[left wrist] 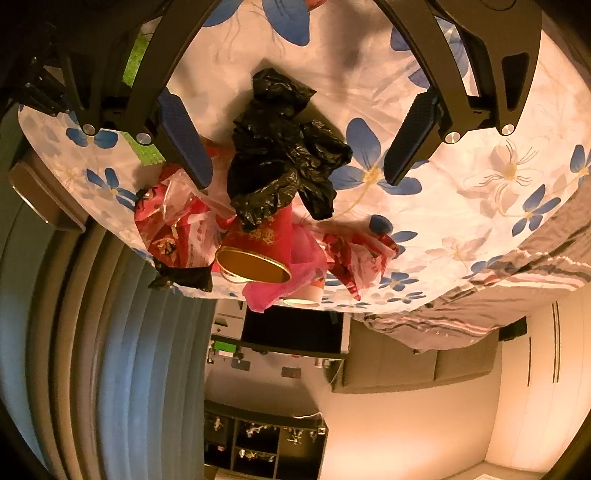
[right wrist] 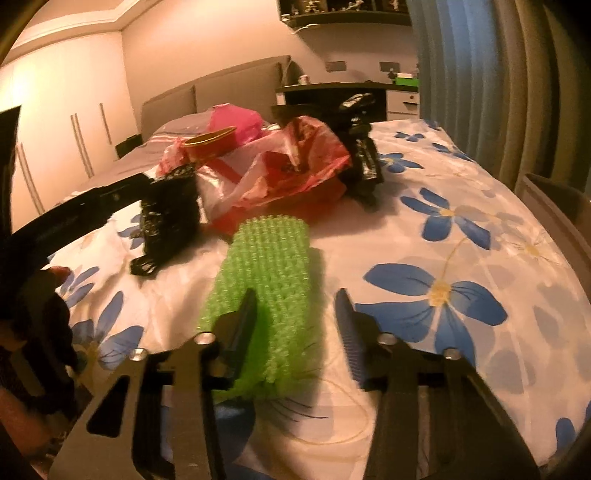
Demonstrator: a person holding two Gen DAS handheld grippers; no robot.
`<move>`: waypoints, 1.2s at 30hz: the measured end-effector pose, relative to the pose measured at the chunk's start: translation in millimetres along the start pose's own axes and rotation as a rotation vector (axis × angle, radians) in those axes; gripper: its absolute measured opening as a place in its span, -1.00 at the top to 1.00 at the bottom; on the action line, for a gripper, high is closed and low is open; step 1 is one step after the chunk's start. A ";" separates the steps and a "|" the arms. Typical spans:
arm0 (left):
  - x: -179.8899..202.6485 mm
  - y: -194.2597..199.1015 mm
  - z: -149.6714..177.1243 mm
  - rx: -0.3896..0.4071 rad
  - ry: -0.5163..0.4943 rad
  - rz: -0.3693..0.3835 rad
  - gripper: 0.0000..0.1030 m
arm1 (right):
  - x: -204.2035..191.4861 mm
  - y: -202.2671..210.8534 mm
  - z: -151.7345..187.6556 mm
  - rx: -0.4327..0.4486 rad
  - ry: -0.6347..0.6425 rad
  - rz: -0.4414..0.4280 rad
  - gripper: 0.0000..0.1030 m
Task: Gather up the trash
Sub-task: 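Grasp the green mesh net with the right tool while the left grasps the black bag, then carry the green net and black bag over the brown bin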
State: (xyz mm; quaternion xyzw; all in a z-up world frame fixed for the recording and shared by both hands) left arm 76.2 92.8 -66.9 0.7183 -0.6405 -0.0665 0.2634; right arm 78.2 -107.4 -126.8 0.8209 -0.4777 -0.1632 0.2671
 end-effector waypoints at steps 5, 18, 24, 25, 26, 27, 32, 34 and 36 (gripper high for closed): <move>-0.8 -4.1 -2.0 -0.026 -0.015 0.011 -0.70 | -8.1 0.9 -1.5 0.006 0.027 -0.035 0.75; 9.7 -31.6 8.9 -0.184 -0.045 0.057 0.40 | 6.6 23.5 -9.0 0.056 -0.002 -0.012 0.80; 7.8 -18.2 3.3 -0.150 -0.034 0.065 0.77 | 15.7 41.1 -12.7 0.087 -0.015 0.009 0.80; 7.8 -14.6 0.9 -0.138 -0.033 0.068 0.81 | 16.3 43.5 -13.0 0.092 -0.016 0.013 0.80; 8.1 -10.7 -1.6 -0.125 -0.032 0.071 0.84 | 17.4 46.0 -14.1 0.097 -0.017 0.016 0.80; 8.7 -5.5 -5.0 -0.108 -0.033 0.073 0.85 | 19.1 50.0 -15.1 0.105 -0.017 0.021 0.80; 14.4 17.7 -21.8 -0.040 -0.024 0.106 0.86 | 28.5 62.1 -17.0 0.126 -0.024 0.049 0.80; 21.6 26.7 -28.4 -0.011 -0.033 0.122 0.86 | 34.1 66.7 -16.6 0.130 -0.032 0.060 0.80; 31.2 32.4 -32.2 0.002 -0.038 0.152 0.86 | 37.9 69.7 -15.0 0.131 -0.030 0.072 0.80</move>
Point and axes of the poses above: each gripper's, at about its wrist camera, not at the fingertips, and y roughly against the way its jaws point, x to its right, z to its underside, the point moved 5 cm from there along -y, roughly the way its jaws point, and after that the axes turned 8 degrees about y, right-handed, at the moved point
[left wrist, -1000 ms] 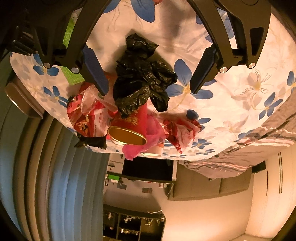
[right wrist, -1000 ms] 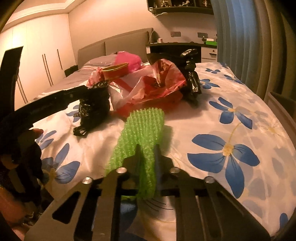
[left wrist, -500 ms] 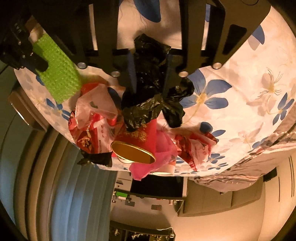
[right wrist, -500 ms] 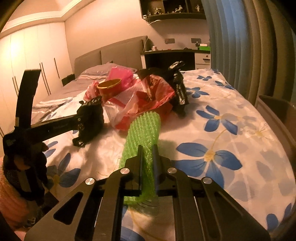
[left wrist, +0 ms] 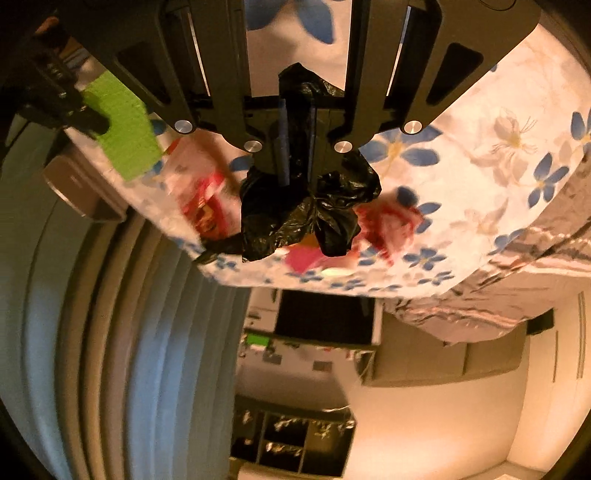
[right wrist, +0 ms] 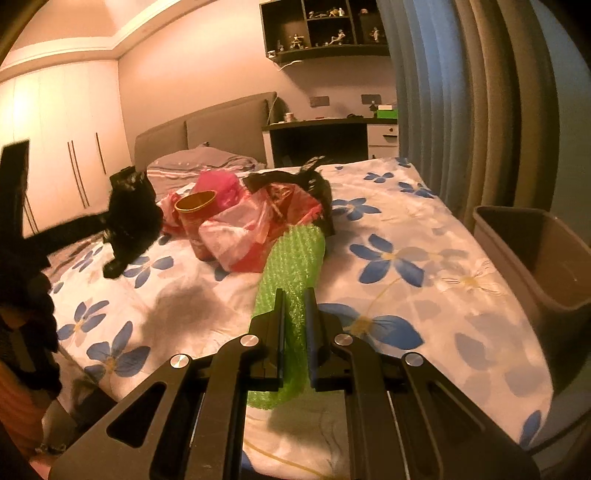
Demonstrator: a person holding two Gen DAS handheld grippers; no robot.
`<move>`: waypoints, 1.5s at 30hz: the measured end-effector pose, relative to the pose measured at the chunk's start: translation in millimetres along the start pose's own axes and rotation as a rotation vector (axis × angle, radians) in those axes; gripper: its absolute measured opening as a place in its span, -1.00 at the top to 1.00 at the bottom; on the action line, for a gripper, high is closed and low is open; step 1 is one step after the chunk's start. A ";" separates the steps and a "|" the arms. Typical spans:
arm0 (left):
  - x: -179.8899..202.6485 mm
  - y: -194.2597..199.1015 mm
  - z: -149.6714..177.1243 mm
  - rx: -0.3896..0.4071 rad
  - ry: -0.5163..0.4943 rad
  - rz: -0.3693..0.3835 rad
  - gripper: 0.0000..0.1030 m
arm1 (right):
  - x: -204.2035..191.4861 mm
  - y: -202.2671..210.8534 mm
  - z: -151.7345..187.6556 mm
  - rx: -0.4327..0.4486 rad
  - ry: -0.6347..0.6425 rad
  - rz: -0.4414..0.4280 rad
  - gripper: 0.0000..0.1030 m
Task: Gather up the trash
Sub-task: 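Carry the green net and black bag over the brown bin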
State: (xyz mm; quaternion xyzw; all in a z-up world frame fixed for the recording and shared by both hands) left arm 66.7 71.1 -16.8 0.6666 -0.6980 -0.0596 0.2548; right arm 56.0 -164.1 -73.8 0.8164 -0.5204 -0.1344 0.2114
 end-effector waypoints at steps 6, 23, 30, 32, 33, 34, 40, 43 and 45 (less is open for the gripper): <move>32.8 -6.6 1.9 -0.010 -0.043 0.058 0.86 | 15.0 12.2 -2.2 0.024 -0.007 0.043 0.80; 98.4 -25.1 -3.2 -0.001 -0.125 0.128 0.86 | 66.7 41.9 -29.6 0.145 -0.060 0.143 0.80; 134.6 -29.8 -14.1 0.017 -0.153 0.191 0.86 | 85.9 51.4 -39.9 0.185 -0.068 0.193 0.80; 149.7 -32.2 -16.7 0.022 -0.161 0.215 0.86 | 94.5 54.6 -43.4 0.200 -0.070 0.214 0.80; 156.8 -33.4 -17.8 0.025 -0.166 0.226 0.86 | 97.1 55.4 -44.3 0.203 -0.070 0.222 0.80; 164.0 -34.9 -18.6 0.027 -0.172 0.236 0.86 | 101.5 57.0 -45.6 0.209 -0.072 0.234 0.80; 210.3 -51.1 -20.5 0.016 -0.190 0.308 0.86 | 128.6 66.0 -48.8 0.232 -0.080 0.308 0.80; 233.0 -59.7 -18.5 0.010 -0.202 0.339 0.86 | 147.6 71.0 -51.9 0.246 -0.092 0.356 0.80; 249.0 -66.3 -15.4 0.006 -0.207 0.362 0.86 | 161.3 74.9 -53.1 0.255 -0.100 0.392 0.80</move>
Point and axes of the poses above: each gripper's, at about its wrist camera, not at the fingertips, and y roughly against the way its jaws point, x to its right, z to its underside, the point moved 5 cm from there along -y, roughly the way its jaws point, and after that the axes turned 8 degrees about y, right-handed, at the moved point
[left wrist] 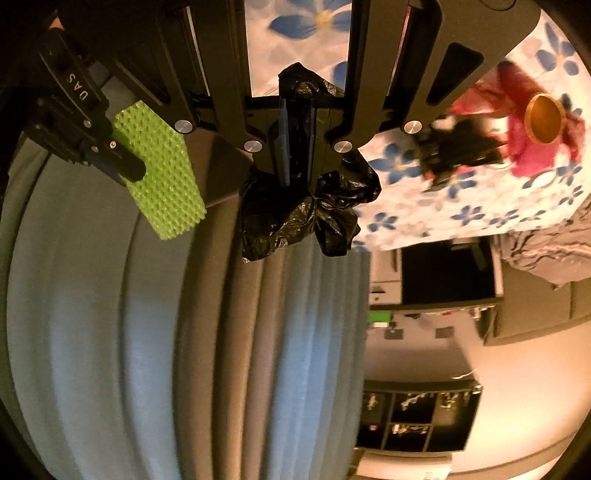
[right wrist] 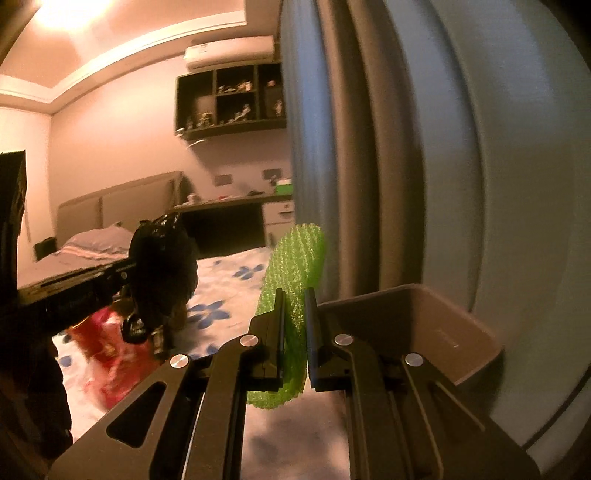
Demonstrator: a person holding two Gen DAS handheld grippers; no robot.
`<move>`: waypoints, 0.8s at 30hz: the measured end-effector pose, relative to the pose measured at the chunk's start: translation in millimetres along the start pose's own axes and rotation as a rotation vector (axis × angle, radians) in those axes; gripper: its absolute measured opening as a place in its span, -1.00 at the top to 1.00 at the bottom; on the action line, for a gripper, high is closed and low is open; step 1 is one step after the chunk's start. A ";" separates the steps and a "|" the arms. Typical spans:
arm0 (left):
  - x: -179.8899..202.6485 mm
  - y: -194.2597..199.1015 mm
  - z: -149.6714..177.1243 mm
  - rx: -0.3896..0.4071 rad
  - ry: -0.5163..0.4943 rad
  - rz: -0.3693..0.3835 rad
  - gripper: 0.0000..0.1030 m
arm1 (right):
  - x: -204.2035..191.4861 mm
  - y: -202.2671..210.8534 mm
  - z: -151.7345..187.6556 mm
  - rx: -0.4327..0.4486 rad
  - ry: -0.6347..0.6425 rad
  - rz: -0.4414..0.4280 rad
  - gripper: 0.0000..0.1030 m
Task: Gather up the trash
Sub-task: 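Carry the green net and black bag over the brown bin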
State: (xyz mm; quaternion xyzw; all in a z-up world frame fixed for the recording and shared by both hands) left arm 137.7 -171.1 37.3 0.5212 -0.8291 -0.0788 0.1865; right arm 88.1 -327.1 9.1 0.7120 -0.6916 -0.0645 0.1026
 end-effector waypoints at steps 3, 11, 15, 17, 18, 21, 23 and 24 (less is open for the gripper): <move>17.5 -18.0 0.7 -0.008 -0.009 0.030 0.86 | 19.4 -3.8 -2.3 0.009 -0.002 0.054 0.80; 53.3 -59.0 2.2 -0.019 -0.037 0.073 0.86 | 57.2 -19.1 -0.8 0.015 -0.023 0.138 0.79; 65.7 -75.6 4.0 -0.023 -0.047 0.091 0.86 | 66.1 -26.6 1.4 0.014 -0.031 0.155 0.79; 69.8 -82.9 5.9 -0.029 -0.048 0.098 0.86 | 68.2 -31.0 2.9 0.010 -0.031 0.158 0.79; 72.2 -86.0 7.1 -0.033 -0.048 0.100 0.86 | 69.2 -31.9 3.6 0.009 -0.031 0.161 0.79; 76.1 -96.8 10.1 -0.049 -0.047 0.110 0.86 | 73.7 -36.8 5.5 0.006 -0.039 0.163 0.79; 78.0 -102.2 12.4 -0.059 -0.047 0.117 0.86 | 77.0 -39.0 5.8 0.004 -0.044 0.165 0.79; 79.5 -106.1 13.3 -0.063 -0.048 0.119 0.85 | 78.8 -40.5 6.5 0.002 -0.046 0.166 0.79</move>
Point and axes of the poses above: each gripper's, at about its wrist camera, not at the fingertips, and y roughly against the way its jaws point, x to its right, z to its underside, the point moved 5 cm from there along -y, roughly the way its jaws point, and after that the axes turned 8 degrees about y, right-handed, at the moved point
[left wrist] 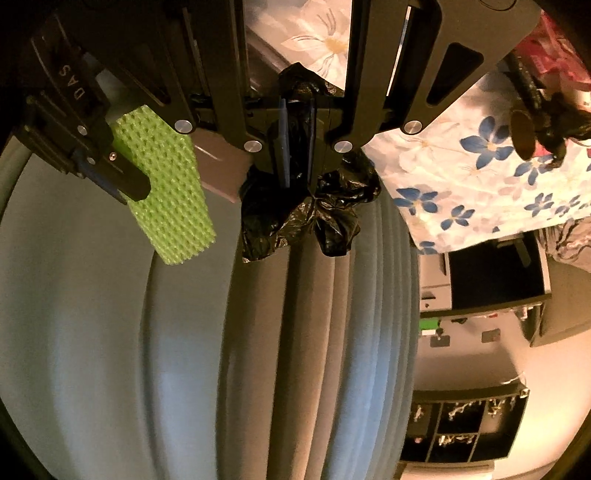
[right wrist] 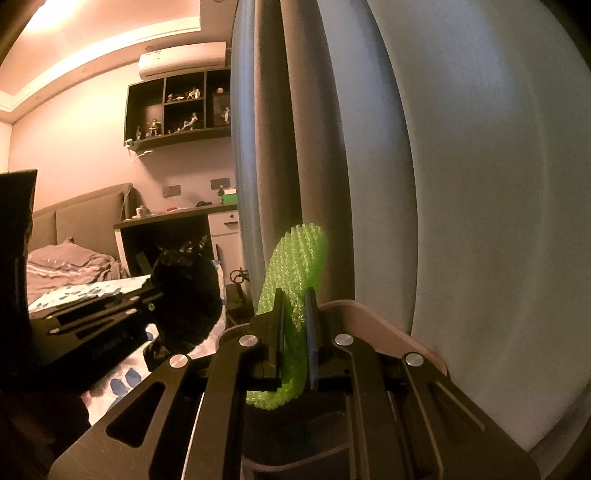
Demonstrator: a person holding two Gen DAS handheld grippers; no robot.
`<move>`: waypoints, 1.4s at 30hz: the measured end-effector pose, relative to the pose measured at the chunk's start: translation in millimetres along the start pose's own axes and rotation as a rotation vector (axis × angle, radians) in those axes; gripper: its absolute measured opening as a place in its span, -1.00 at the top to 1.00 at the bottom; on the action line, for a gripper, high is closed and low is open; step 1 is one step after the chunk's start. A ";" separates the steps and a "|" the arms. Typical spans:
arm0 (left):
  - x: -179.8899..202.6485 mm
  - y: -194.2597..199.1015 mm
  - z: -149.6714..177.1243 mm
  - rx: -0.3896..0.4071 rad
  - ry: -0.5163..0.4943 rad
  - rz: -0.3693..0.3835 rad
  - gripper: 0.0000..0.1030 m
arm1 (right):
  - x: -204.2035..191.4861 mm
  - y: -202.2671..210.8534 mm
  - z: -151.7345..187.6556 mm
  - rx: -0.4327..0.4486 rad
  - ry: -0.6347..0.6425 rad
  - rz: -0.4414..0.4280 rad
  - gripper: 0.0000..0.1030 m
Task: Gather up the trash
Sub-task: 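Carry the green net and black bag over the brown bin, then open both tools to drop the green net and black bag into the bin, then move both open tools back toward the remaining trash on the bed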
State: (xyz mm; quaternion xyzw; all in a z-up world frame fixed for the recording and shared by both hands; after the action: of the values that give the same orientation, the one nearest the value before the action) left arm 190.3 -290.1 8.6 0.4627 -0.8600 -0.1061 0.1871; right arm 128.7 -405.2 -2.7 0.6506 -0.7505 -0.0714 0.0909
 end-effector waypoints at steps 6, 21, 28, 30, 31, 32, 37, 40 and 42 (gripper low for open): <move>2.3 -14.6 3.1 -0.021 0.010 0.016 0.85 | -1.2 -5.3 -1.2 -0.006 -0.005 0.013 0.78; 4.0 -34.9 7.9 -0.056 0.015 0.059 0.84 | 4.3 -11.2 0.0 -0.007 -0.022 0.034 0.77; 2.3 -44.3 13.1 -0.094 0.030 0.074 0.41 | 10.2 -12.6 2.1 -0.013 -0.045 0.036 0.60; 1.9 -44.6 15.2 -0.096 0.026 0.069 0.22 | 12.0 -12.7 3.2 -0.016 -0.049 0.040 0.60; 1.3 -44.4 16.2 -0.093 0.024 0.063 0.08 | 12.9 -12.6 3.7 -0.017 -0.052 0.041 0.59; 0.1 -44.4 16.9 -0.092 0.027 0.059 -0.05 | 14.0 -12.6 4.5 -0.019 -0.056 0.042 0.58; -11.6 -37.5 15.8 -0.062 0.063 0.006 -0.58 | 16.4 -6.9 5.6 -0.016 -0.067 0.047 0.39; -17.2 -29.8 13.5 -0.040 0.066 -0.029 -0.73 | 16.2 -1.5 4.8 -0.010 -0.068 0.048 0.29; -22.7 -23.9 12.7 -0.035 0.074 -0.053 -0.78 | 15.7 2.2 4.0 -0.006 -0.071 0.047 0.11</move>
State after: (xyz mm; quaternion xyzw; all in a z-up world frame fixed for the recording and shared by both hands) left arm 214.5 -284.2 -16.4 0.4856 -0.8380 -0.1087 0.2239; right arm 123.5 -420.5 -5.4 0.6295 -0.7682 -0.0948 0.0678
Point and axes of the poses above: each gripper's, at about its wrist camera, not at the fingertips, and y roughly against the way its jaws point, x to its right, z to its underside, the point moved 5 cm from there along -y, roughly the way its jaws point, and after that the axes turned 8 degrees about y, right-handed, at the moved point
